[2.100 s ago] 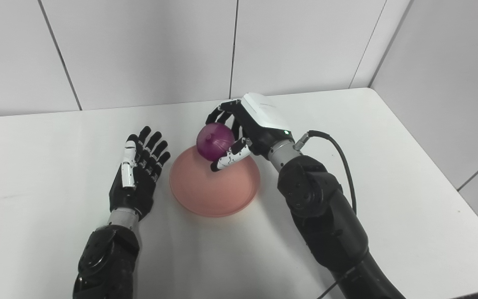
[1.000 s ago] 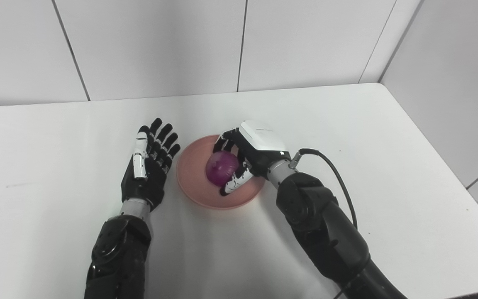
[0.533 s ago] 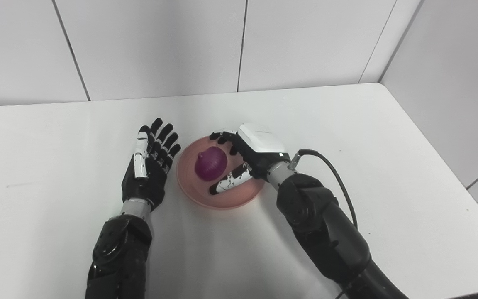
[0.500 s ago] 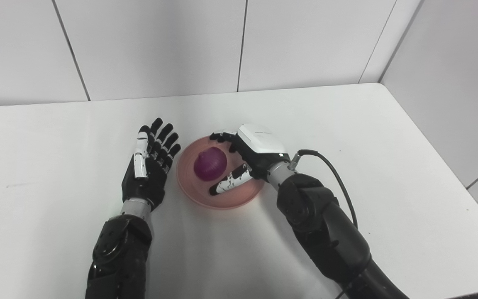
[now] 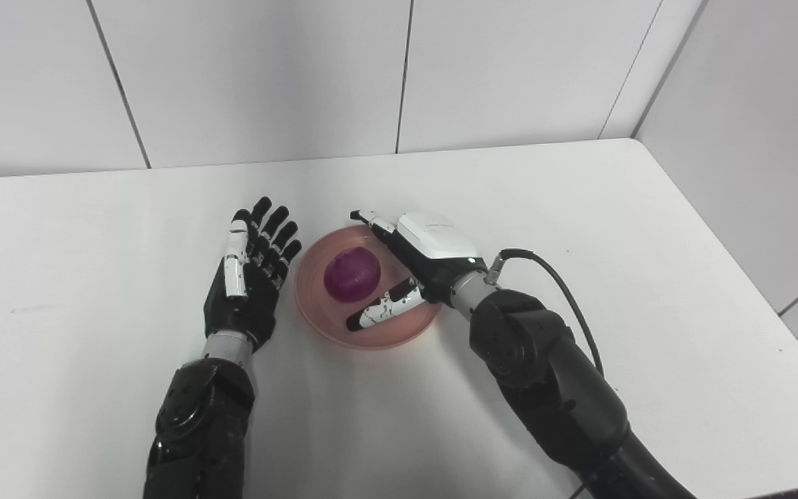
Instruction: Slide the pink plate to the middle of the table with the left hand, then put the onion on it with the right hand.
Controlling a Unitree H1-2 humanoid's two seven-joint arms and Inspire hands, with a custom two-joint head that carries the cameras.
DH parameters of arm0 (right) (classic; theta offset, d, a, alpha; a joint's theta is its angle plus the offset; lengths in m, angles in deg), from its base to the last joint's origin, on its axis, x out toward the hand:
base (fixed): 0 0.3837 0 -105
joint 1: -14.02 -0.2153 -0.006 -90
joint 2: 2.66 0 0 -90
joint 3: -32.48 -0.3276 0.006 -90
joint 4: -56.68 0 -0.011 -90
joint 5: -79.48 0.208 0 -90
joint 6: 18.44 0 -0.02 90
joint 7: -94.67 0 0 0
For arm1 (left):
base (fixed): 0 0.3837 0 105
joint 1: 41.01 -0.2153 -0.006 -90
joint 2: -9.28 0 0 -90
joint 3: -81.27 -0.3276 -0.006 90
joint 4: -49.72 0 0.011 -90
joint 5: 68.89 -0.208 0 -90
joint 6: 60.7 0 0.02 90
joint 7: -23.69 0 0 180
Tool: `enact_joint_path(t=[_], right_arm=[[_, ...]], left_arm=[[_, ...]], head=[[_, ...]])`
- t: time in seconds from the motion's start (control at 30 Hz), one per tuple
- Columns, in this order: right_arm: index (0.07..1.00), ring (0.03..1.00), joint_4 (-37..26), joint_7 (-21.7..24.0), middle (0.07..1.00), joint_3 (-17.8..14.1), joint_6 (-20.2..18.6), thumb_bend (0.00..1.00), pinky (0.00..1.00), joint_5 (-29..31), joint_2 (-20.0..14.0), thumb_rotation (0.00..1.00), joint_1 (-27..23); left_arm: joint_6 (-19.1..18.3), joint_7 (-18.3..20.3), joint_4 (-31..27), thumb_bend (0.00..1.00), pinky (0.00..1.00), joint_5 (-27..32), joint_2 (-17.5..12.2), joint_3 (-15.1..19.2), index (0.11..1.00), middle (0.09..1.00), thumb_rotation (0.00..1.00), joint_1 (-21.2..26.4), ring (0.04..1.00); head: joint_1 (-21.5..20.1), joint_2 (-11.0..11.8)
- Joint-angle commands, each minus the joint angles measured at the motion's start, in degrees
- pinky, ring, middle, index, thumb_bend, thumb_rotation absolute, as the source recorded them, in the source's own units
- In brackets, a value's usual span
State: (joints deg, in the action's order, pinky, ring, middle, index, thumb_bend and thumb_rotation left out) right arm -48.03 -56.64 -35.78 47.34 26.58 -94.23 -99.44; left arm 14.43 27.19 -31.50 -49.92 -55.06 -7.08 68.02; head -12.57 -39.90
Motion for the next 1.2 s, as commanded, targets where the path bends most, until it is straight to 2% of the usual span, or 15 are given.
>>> enact_joint_path(t=[0.0,0.13,0.23,0.37,0.43,0.47,0.53,0.7,0.77,0.87,0.93,0.97,1.0,1.07,1.17], right_arm=[[0.969,0.936,-2.12,-3.78,0.961,-1.86,3.13,1.00,0.92,1.16,-0.28,0.48,-0.23],[0.998,0.951,-3.33,-8.67,0.973,-5.62,4.97,1.00,0.94,4.71,0.80,0.53,1.60],[1.000,0.949,-5.42,-10.97,0.975,-8.64,4.71,1.00,0.91,7.51,1.66,0.55,3.10],[1.000,0.908,-8.14,-13.43,0.972,-12.75,3.76,1.00,0.76,12.30,3.31,0.55,5.45],[0.999,0.888,-9.39,-13.83,0.981,-14.06,2.44,1.00,0.79,12.92,3.81,0.56,6.40],[0.995,0.881,-9.83,-14.03,0.973,-14.45,2.02,1.00,0.86,12.65,3.93,0.57,6.75],[0.987,0.865,-10.04,-15.94,0.967,-16.64,2.54,1.00,0.81,14.19,4.68,0.57,8.25],[0.990,0.928,-8.84,-19.25,0.965,-20.25,3.45,0.97,0.84,17.68,5.33,0.65,10.98],[0.990,0.904,-7.86,-20.62,0.948,-21.18,3.34,0.95,0.81,18.53,5.64,0.73,11.87],[0.988,0.887,-6.42,-22.48,0.942,-22.60,3.69,0.93,0.78,21.14,6.55,0.76,13.01],[0.972,0.896,-5.23,-23.81,0.946,-23.76,4.39,0.88,0.80,23.50,7.48,0.85,13.78],[0.961,0.906,-4.43,-24.58,0.944,-24.50,4.87,0.83,0.83,25.13,8.15,0.94,14.15],[0.961,0.911,-3.60,-25.14,0.944,-25.18,5.52,0.79,0.84,27.08,8.74,0.97,14.39],[0.972,0.925,-1.93,-25.75,0.958,-26.55,6.73,0.70,0.88,31.43,9.97,0.99,14.61],[0.974,0.946,-0.39,-26.86,0.975,-28.06,6.16,0.60,0.92,36.08,12.21,1.00,14.50]], left_arm=[[-0.87,-0.43,0.42,0.38,0.95,-0.42,0.59,-0.16,0.932,0.942,1.00,-0.43,0.942],[-0.58,-0.05,0.72,0.38,0.96,-0.33,0.44,-0.27,0.935,0.946,1.00,-0.39,0.948],[-0.56,0.08,0.86,0.38,0.96,-0.18,0.39,-0.25,0.936,0.946,1.00,-0.40,0.949],[-0.67,-0.20,0.88,0.38,0.96,-0.16,0.55,-0.10,0.933,0.941,1.00,-0.40,0.945],[-0.50,-0.11,0.91,0.37,0.96,-0.19,0.50,-0.13,0.935,0.943,1.00,-0.45,0.947],[-0.42,-0.06,0.94,0.37,0.96,-0.22,0.45,-0.16,0.935,0.943,1.00,-0.47,0.947],[-0.34,0.11,1.00,0.38,0.96,-0.16,0.33,-0.14,0.936,0.944,1.00,-0.52,0.946],[-0.02,0.64,1.30,0.38,0.96,-0.30,-0.03,-0.13,0.941,0.948,1.00,-0.49,0.947],[-0.07,0.75,1.25,0.38,0.96,-0.31,-0.08,-0.10,0.942,0.949,1.00,-0.51,0.949],[-0.11,0.90,1.29,0.38,0.96,-0.25,-0.15,-0.05,0.944,0.952,1.00,-0.50,0.951],[-0.07,0.96,1.37,0.38,0.95,-0.37,-0.21,-0.07,0.943,0.950,1.00,-0.45,0.948],[-0.08,0.98,1.38,0.38,0.96,-0.41,-0.21,-0.06,0.946,0.953,1.00,-0.45,0.951],[-0.11,0.99,1.35,0.38,0.96,-0.41,-0.19,-0.04,0.946,0.953,1.00,-0.45,0.952],[0.00,1.00,1.37,0.38,0.96,-0.44,-0.18,0.00,0.945,0.953,1.00,-0.45,0.952],[0.19,1.19,1.47,0.38,0.96,-0.48,-0.28,-0.04,0.947,0.954,1.00,-0.43,0.952]], head=[[-0.05,0.09],[-0.05,0.29],[0.01,0.46],[-0.09,0.56],[-0.24,0.61],[-0.25,0.61],[-0.35,0.66],[-0.47,0.80],[-0.51,0.84],[-0.43,0.84],[-0.37,0.83],[-0.39,0.83],[-0.39,0.84],[-0.39,0.84],[-0.16,0.77]])
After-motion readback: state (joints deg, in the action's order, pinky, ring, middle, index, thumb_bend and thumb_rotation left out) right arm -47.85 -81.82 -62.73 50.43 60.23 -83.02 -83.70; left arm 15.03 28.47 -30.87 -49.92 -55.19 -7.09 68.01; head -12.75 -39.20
